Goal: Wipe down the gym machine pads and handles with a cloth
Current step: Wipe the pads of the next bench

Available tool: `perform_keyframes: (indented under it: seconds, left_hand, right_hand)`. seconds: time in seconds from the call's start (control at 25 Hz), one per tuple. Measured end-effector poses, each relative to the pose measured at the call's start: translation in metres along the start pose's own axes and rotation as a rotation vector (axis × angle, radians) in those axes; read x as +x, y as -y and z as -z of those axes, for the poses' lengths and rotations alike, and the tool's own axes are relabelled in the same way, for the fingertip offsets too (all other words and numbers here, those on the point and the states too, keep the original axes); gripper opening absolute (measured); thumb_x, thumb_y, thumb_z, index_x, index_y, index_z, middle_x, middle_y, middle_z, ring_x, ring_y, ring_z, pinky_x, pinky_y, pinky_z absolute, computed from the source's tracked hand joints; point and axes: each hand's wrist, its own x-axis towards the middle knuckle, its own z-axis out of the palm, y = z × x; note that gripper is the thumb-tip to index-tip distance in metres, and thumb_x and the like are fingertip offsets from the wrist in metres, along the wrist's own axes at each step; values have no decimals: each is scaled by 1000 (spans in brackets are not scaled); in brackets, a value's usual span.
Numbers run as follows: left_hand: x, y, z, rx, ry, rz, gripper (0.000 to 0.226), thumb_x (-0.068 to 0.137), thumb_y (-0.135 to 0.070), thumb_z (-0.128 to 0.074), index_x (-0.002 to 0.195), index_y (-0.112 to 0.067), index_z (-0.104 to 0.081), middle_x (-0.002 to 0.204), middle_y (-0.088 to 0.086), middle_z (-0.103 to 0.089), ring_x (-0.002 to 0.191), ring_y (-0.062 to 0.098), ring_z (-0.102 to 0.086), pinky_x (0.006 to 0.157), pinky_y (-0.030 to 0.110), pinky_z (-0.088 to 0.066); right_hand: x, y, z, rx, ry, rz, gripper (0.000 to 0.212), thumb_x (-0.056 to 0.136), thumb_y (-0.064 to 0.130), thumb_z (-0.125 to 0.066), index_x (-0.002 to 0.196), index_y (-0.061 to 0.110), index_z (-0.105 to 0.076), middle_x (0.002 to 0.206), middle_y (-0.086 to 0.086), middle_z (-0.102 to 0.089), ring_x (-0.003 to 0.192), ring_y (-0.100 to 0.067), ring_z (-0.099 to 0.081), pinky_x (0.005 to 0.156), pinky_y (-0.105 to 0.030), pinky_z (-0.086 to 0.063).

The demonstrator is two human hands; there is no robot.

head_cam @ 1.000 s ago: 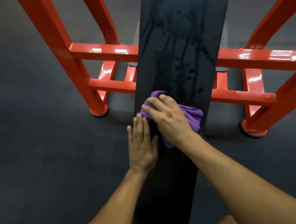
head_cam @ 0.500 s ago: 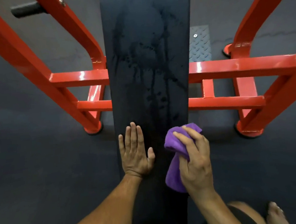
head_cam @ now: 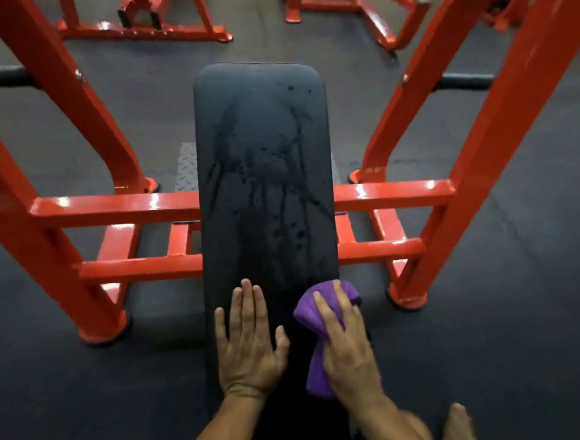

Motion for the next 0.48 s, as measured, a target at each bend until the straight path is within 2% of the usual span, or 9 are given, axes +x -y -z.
perform_keyframes:
  seconds: [0.08, 0.2, 0.28, 0.48]
  left_hand:
    - [0, -3, -5, 17, -27, -13, 88, 85, -42, -46, 161, -5, -20, 173, 8, -6, 160, 19, -7, 129, 49, -5]
    - [-1, 0, -9, 32, -51, -10, 88, 84, -41, -47, 160, -5, -22, 171, 11, -13, 160, 21, -9, 128, 50, -6]
    - [-2, -2, -10, 63, -54, -16, 88, 84, -41, -46, 161, -6, -20, 170, 12, -17, 160, 21, -9, 128, 50, -6]
    - [0, -3, -11, 112, -41, -19, 90, 84, -42, -45, 162, -5, -19, 169, 14, -21, 160, 21, -8, 128, 52, -9]
  right_hand:
    - [40, 1, -1, 55, -71, 10, 73, 79, -5, -51, 146, 25, -47, 159, -14, -35, 139, -37, -41, 121, -25, -21]
    - [113, 16, 0, 95, -166, 23, 71, 75, -11, -52, 138, 22, -52, 152, -14, -43, 136, -37, -42, 119, -39, -30]
    - [159, 16, 6, 137, -205, 50, 71, 73, -14, -55, 136, 20, -54, 149, -13, -45, 133, -37, -45, 117, -42, -34]
    - [156, -7, 8, 226, -144, 122, 69, 77, -9, -54, 141, 15, -56, 154, -11, -40, 137, -32, -40, 120, -30, -23]
